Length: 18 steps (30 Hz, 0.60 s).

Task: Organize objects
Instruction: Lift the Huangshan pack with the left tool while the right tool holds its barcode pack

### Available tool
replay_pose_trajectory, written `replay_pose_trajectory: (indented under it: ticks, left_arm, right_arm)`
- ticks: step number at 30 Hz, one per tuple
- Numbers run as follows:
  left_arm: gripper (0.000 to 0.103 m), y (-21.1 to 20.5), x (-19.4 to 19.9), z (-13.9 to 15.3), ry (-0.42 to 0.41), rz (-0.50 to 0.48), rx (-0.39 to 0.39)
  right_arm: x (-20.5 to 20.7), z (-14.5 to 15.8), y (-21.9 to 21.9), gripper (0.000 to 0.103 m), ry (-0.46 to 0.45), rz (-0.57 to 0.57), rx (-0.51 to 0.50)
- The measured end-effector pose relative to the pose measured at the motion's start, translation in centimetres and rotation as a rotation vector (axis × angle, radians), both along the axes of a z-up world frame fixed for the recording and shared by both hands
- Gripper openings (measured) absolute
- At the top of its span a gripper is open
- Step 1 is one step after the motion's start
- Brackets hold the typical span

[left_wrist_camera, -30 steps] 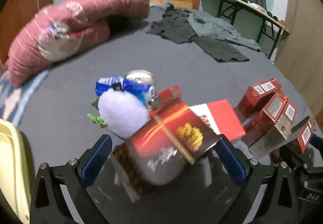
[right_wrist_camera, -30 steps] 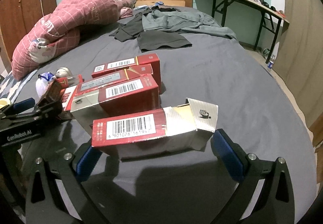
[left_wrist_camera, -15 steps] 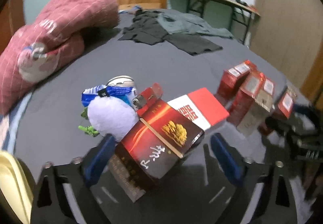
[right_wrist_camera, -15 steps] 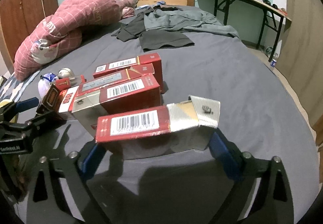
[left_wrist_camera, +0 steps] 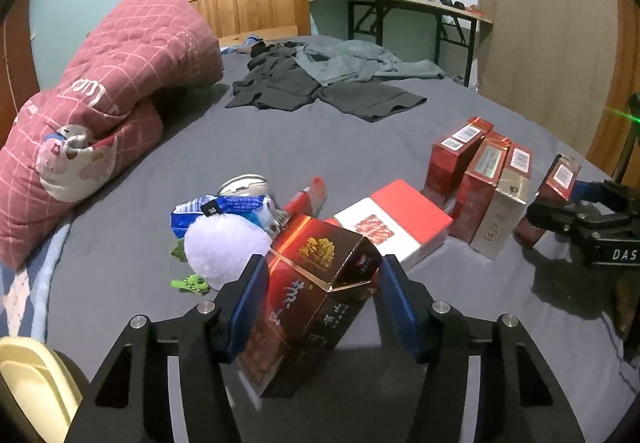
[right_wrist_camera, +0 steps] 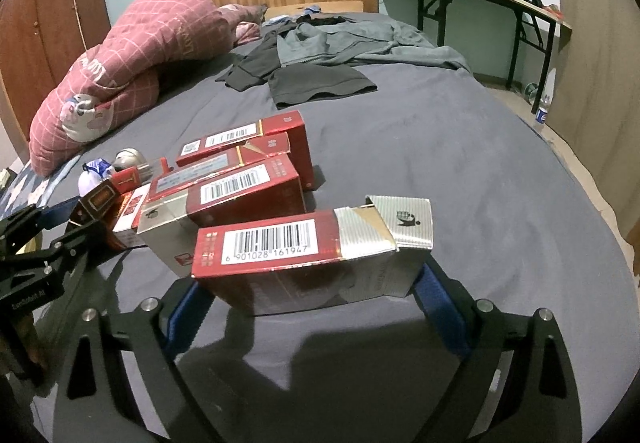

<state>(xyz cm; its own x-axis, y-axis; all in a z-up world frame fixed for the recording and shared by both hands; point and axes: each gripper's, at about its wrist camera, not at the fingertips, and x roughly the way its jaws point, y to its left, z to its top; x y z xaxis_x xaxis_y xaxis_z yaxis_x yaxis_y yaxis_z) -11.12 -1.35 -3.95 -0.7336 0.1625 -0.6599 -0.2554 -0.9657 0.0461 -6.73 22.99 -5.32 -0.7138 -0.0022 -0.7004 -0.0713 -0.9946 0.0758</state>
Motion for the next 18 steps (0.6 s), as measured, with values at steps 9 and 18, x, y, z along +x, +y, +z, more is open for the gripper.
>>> replay_pose_trajectory:
  ticks: [9, 18]
  left_arm:
    - [0.043, -0.4, 0.2, 1.2, 0.019, 0.01, -0.048]
    - [0.044, -4.3, 0.0, 1.5, 0.001, 0.062, -0.041]
  right_arm:
    - [0.0, -0.1, 0.0, 0.094, -0.003, -0.001, -0.004]
    - [0.0, -0.1, 0.1, 0.094, -0.002, -0.005, -0.011]
